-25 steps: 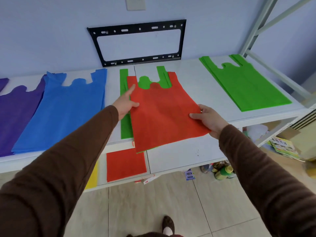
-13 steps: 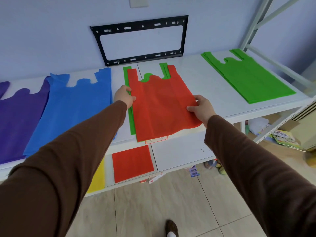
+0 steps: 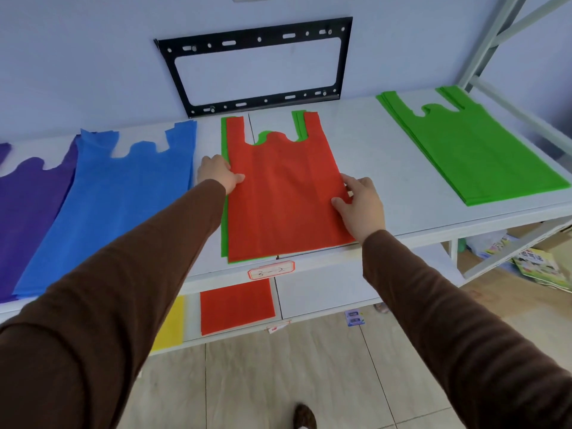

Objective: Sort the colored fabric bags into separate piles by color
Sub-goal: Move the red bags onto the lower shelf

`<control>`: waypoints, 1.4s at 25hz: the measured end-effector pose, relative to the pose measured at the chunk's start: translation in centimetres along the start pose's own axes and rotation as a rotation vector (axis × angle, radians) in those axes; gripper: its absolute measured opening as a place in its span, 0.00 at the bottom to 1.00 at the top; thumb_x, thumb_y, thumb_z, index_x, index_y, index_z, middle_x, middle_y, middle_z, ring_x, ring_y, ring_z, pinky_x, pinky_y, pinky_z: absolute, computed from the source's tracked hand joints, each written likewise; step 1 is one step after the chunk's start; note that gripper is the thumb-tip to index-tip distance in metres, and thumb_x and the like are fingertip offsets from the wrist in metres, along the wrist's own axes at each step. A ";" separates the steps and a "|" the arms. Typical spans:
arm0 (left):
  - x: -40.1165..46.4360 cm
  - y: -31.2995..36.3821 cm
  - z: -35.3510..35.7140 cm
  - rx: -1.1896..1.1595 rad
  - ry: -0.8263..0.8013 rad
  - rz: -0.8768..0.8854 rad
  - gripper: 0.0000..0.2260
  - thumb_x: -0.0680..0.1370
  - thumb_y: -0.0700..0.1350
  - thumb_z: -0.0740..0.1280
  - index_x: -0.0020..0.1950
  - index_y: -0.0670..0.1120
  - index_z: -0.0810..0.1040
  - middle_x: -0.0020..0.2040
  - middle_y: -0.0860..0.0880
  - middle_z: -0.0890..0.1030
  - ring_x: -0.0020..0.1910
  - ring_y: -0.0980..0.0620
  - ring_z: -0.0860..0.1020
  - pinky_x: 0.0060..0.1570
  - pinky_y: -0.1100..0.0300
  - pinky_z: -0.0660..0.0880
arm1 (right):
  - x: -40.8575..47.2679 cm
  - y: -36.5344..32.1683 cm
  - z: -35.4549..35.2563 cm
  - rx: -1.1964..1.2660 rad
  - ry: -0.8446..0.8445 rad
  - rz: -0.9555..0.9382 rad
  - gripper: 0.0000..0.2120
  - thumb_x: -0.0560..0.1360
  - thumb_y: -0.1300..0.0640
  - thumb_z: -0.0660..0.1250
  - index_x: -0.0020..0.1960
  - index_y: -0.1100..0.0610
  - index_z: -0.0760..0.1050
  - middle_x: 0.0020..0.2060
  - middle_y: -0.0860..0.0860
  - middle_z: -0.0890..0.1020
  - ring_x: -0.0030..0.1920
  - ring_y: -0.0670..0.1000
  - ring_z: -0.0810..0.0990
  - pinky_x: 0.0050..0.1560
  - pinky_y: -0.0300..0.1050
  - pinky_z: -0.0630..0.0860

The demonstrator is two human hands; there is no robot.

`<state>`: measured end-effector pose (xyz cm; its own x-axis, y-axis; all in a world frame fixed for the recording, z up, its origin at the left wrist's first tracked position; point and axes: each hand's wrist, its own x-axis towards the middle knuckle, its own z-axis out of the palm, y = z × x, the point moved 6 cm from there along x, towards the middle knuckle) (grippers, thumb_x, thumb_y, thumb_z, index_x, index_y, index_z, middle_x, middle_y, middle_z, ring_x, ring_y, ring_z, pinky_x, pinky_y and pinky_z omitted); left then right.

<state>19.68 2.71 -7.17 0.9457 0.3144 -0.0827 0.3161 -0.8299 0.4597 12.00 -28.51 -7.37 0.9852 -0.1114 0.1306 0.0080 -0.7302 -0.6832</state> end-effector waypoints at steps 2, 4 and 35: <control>0.0 0.0 0.0 -0.019 -0.036 -0.020 0.23 0.73 0.54 0.72 0.62 0.42 0.77 0.61 0.42 0.76 0.57 0.43 0.77 0.58 0.51 0.74 | -0.1 0.0 0.0 -0.034 0.031 -0.034 0.22 0.74 0.57 0.67 0.68 0.52 0.73 0.55 0.55 0.74 0.55 0.55 0.72 0.60 0.50 0.73; -0.3 0.4 -0.1 -0.048 -0.022 -0.012 0.18 0.74 0.52 0.73 0.58 0.43 0.79 0.58 0.44 0.79 0.55 0.44 0.78 0.55 0.53 0.74 | -0.1 -0.4 -0.1 -0.064 0.026 -0.083 0.19 0.74 0.59 0.66 0.65 0.54 0.75 0.52 0.55 0.77 0.55 0.57 0.73 0.57 0.51 0.74; -32.0 -32.4 7.7 -0.636 -0.468 0.041 0.36 0.74 0.31 0.66 0.78 0.51 0.60 0.77 0.49 0.62 0.74 0.54 0.63 0.73 0.56 0.62 | -40.6 2.0 17.7 0.548 -0.532 0.405 0.34 0.72 0.70 0.64 0.72 0.44 0.68 0.69 0.50 0.73 0.60 0.53 0.79 0.60 0.56 0.78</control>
<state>-20.26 15.93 -26.22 0.9338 -0.0547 -0.3536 0.3101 -0.3697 0.8759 -24.94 -13.57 -26.76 0.8782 0.1378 -0.4581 -0.4145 -0.2588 -0.8725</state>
